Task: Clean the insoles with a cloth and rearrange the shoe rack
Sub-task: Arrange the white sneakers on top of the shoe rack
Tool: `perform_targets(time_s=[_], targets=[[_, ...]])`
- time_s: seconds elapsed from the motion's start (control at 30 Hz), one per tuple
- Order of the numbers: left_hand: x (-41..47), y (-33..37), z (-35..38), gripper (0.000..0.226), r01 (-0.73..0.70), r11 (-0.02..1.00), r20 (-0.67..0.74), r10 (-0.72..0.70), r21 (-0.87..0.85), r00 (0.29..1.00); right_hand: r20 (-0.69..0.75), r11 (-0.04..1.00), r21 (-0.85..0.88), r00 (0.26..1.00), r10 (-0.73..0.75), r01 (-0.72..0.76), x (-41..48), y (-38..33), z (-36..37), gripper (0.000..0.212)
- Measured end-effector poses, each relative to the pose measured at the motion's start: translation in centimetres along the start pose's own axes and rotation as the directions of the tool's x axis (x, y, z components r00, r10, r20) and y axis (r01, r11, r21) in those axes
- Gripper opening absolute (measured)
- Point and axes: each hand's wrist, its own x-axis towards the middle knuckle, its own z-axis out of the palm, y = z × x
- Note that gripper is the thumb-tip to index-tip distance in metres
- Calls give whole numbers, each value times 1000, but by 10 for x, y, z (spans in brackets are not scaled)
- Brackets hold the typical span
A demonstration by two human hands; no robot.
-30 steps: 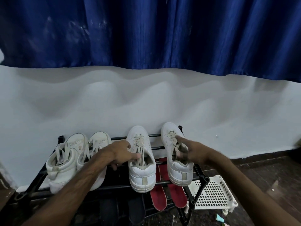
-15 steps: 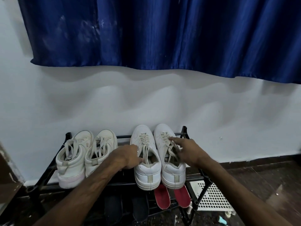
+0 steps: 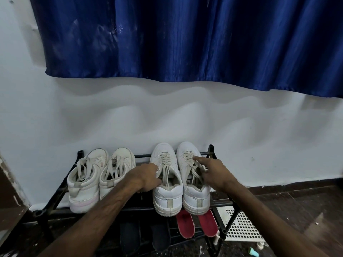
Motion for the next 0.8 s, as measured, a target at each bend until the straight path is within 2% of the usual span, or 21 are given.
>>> perform_targets(time_s=[0.27, 0.43, 0.67, 0.8], targets=[[-2, 5, 8, 38, 24, 1000, -62, -24, 6, 998, 11, 993, -108, 999, -53, 53, -3, -4, -1, 54], [-4, 10, 9, 37, 41, 999, -89, -41, -3, 995, 19, 993, -116, 999, -35, 37, -3, -4, -1, 56], [-7, 12, 4, 43, 46, 998, -30, -45, 48, 999, 24, 991, -130, 999, -28, 31, -4, -3, 0, 55], [-9, 14, -10, 49, 55, 996, -2, -55, 67, 999, 36, 996, -82, 999, -32, 35, -8, -2, -4, 47]])
